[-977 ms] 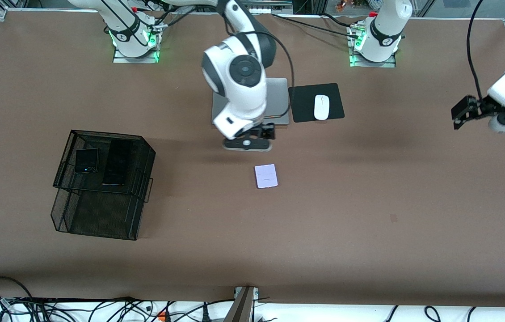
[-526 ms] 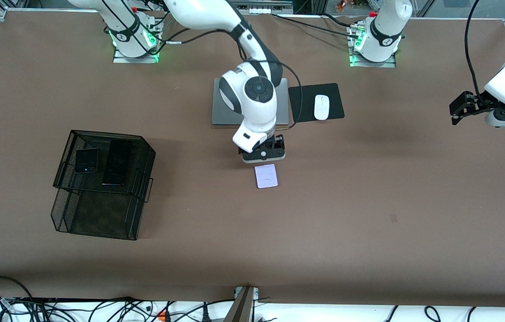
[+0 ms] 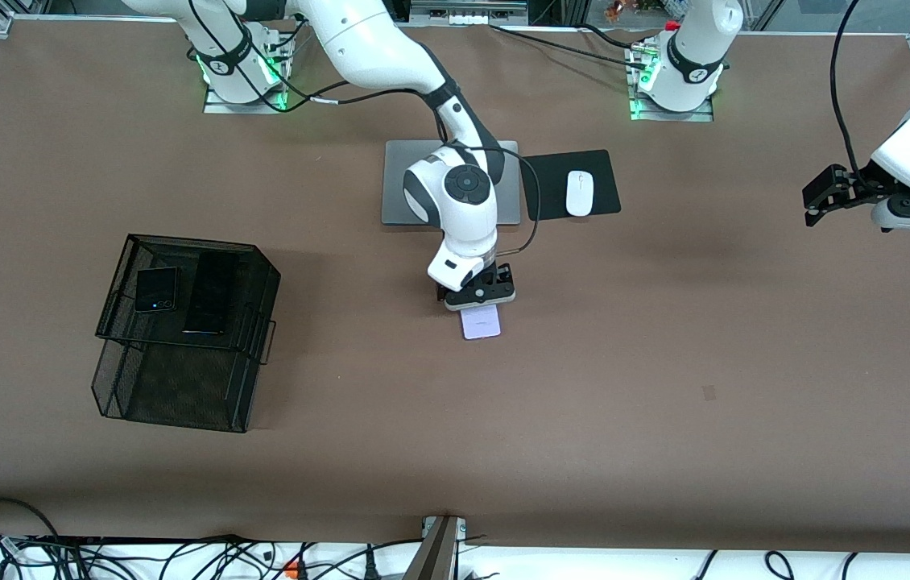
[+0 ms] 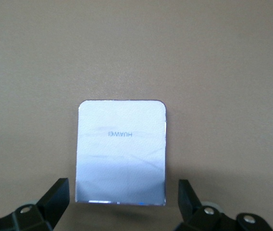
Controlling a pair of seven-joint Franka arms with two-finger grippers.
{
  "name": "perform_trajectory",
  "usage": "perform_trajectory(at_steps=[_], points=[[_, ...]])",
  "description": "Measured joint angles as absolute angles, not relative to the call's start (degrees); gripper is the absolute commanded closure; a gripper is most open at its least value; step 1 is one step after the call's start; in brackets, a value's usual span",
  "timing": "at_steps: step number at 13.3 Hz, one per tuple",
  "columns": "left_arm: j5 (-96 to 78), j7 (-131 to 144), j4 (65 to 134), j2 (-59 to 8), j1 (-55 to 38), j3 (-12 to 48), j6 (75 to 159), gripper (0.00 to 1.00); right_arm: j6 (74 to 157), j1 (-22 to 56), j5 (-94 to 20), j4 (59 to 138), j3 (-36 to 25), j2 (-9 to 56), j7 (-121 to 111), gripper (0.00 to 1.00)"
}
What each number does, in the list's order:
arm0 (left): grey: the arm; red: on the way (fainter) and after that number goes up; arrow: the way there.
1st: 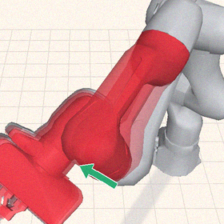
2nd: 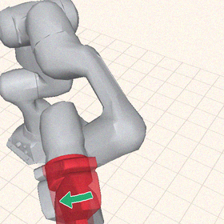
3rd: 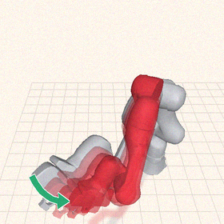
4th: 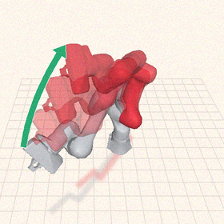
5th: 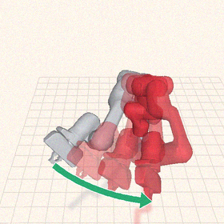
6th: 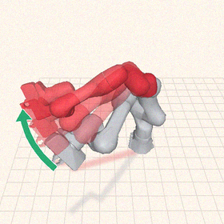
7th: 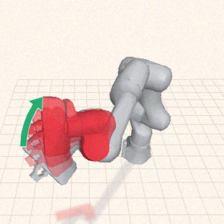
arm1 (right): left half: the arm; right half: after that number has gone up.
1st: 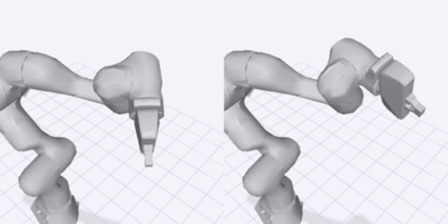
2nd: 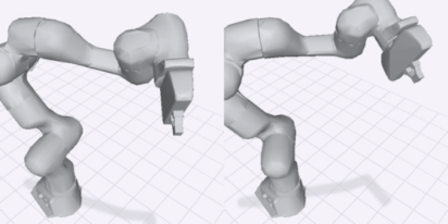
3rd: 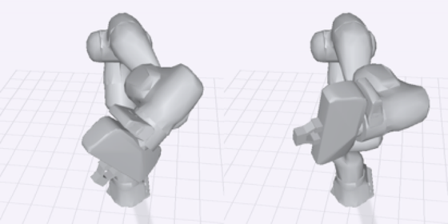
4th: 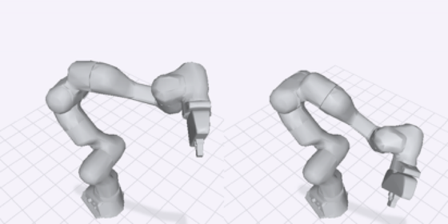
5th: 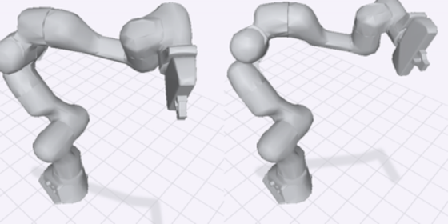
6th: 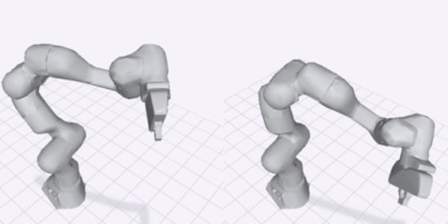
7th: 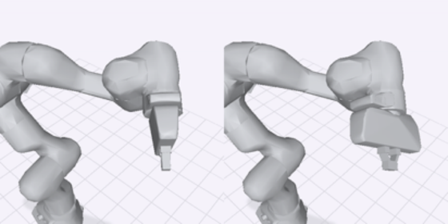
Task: Place phones with both arms
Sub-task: 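Grasp the white Huawei phone with the right gripper, then carry the Huawei phone over the basket and open the right gripper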
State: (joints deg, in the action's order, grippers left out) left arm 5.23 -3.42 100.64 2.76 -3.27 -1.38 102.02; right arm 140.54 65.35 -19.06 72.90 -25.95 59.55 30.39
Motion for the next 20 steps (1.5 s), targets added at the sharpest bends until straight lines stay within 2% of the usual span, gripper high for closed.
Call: perform_trajectory(at_steps=[2,3,4,5,6,8,10,13,15,17,20], points=[[5.2,-3.4,98.3,1.1,-3.4,-1.4,100.8,0.00,142.3,65.4,-19.1,72.9,-25.9,60.4,30.4,0.00],[5.2,-3.4,97.6,0.4,-3.4,-1.4,100.5,0.00,142.8,65.3,-19.1,72.9,-25.9,60.7,30.4,0.15],[5.2,-3.4,97.1,0.0,-3.4,-1.4,100.3,0.00,143.0,65.3,-19.1,72.9,-25.7,60.8,30.4,0.52],[5.2,-3.4,96.9,-0.2,-3.4,-1.4,100.2,0.00,143.0,65.2,-19.1,72.8,-25.4,60.8,30.4,0.73],[5.2,-3.4,96.8,-0.2,-3.4,-1.4,100.1,0.00,142.9,65.2,-19.1,72.6,-25.4,60.6,30.4,0.85],[5.2,-3.4,96.8,-0.2,-3.4,-1.4,99.6,0.00,141.5,65.0,-19.1,71.9,-25.3,60.4,30.4,0.92],[5.2,-3.4,96.6,-0.2,-3.4,-1.4,99.2,0.00,136.4,64.4,-19.2,70.4,-25.9,58.7,30.5,0.93],[5.2,-3.4,96.5,-0.2,-3.4,-1.5,98.8,0.00,121.8,60.9,-19.3,69.1,-27.8,50.0,30.0,1.00],[5.2,-3.4,96.5,-0.2,-3.4,-1.5,98.5,0.00,111.7,56.9,-19.2,69.1,-30.4,43.7,25.9,1.00],[5.2,-3.4,96.4,-0.2,-3.4,-1.5,98.4,0.00,104.8,52.1,-19.3,69.6,-33.8,40.4,20.1,1.00],[5.2,-3.4,96.4,-0.2,-3.4,-1.4,98.3,0.00,102.7,40.7,-19.3,70.6,-35.1,39.6,7.2,1.00]])
